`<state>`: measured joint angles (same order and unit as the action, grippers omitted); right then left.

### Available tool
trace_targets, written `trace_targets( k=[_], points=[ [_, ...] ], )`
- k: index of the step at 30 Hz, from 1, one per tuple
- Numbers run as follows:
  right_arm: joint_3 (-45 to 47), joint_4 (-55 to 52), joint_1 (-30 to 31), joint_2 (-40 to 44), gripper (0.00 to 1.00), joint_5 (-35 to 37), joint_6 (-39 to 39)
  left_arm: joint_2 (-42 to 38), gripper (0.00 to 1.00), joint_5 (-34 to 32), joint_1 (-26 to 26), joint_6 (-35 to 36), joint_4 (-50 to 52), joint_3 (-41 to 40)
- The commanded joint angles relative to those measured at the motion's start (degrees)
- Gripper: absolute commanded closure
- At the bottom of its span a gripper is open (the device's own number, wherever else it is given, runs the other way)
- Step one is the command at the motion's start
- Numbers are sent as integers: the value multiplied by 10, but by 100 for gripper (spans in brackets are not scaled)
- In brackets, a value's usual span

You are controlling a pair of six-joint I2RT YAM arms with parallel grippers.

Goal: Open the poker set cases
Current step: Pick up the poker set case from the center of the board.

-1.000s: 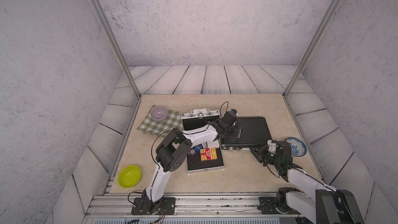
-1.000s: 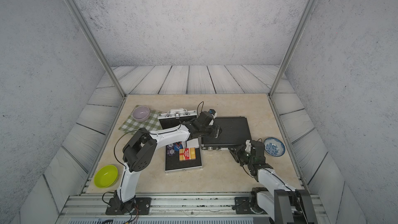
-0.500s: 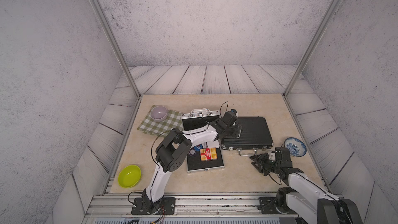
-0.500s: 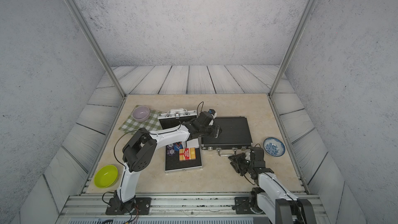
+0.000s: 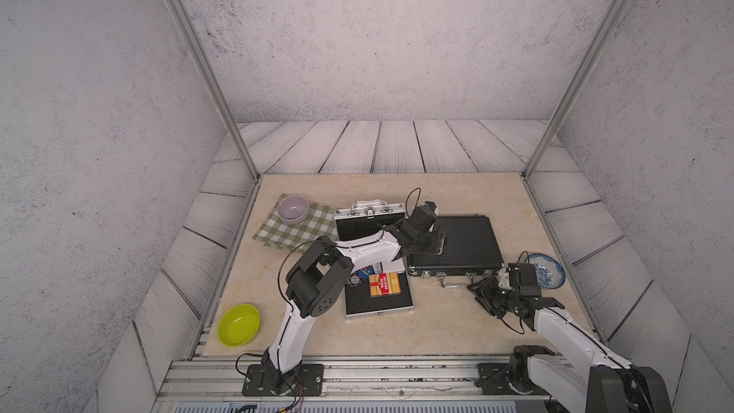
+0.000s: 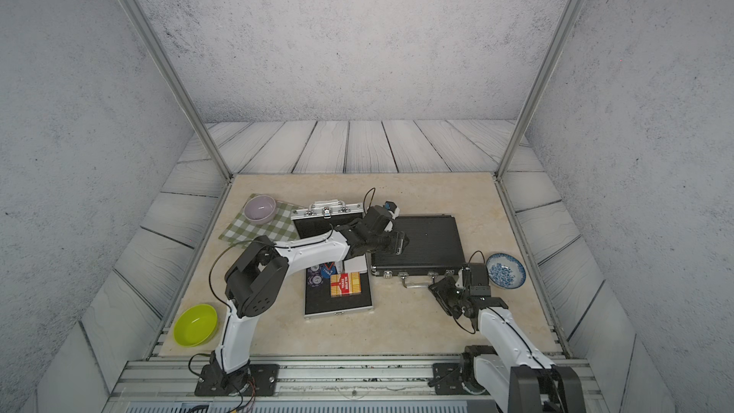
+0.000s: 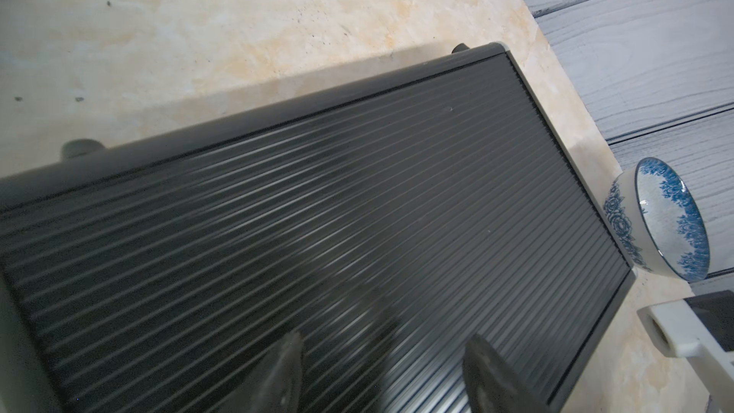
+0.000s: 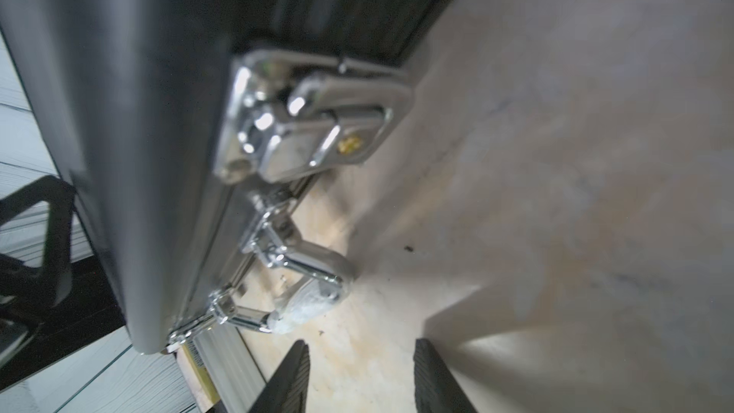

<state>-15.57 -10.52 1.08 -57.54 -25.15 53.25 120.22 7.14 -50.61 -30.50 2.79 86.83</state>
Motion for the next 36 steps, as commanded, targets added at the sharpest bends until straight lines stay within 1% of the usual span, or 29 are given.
trace_targets(
  k=[1, 4, 10, 12, 15, 18, 22, 24, 26, 27, 29, 30, 33, 36],
  points=[
    [4, 40, 1, -44, 54, 1, -44, 2, 32, 23, -2, -13, 95, -29],
    [-5, 74, 1, -86, 54, -15, -51, 1, 32, 24, -3, -13, 96, -30],
    [-8, 125, 1, -130, 50, -22, -38, 1, 32, 23, -3, -13, 98, -30],
    [-10, 120, 1, -131, 46, -18, -35, 1, 32, 22, -2, -12, 98, -29],
    [-5, 120, 1, -116, 36, 2, -19, 2, 32, 21, -2, -12, 99, -28],
    [15, 150, 1, -97, 35, 23, 4, 4, 32, 22, -2, -13, 99, -25],
    [37, 204, 1, -86, 37, 12, 16, 4, 32, 23, -2, -13, 100, -26],
    [44, 225, 1, -80, 40, 10, 25, 6, 32, 24, -2, -14, 100, -26],
    [38, 218, 1, -70, 42, 4, 23, 8, 32, 25, -2, -15, 99, -25],
    [28, 192, 1, -64, 43, 8, 14, 8, 32, 24, -2, -14, 100, -25],
    [7, 133, 1, -51, 42, 38, -4, 9, 32, 24, -2, -15, 100, -24],
    [4, 127, 1, -47, 41, 48, -13, 9, 32, 24, -1, -16, 100, -24],
    [7, 139, 0, -52, 40, 63, -15, 10, 32, 25, -2, -15, 100, -22],
    [12, 197, 0, -87, 39, 39, -15, 9, 32, 24, -2, -15, 100, -22]
  ],
)
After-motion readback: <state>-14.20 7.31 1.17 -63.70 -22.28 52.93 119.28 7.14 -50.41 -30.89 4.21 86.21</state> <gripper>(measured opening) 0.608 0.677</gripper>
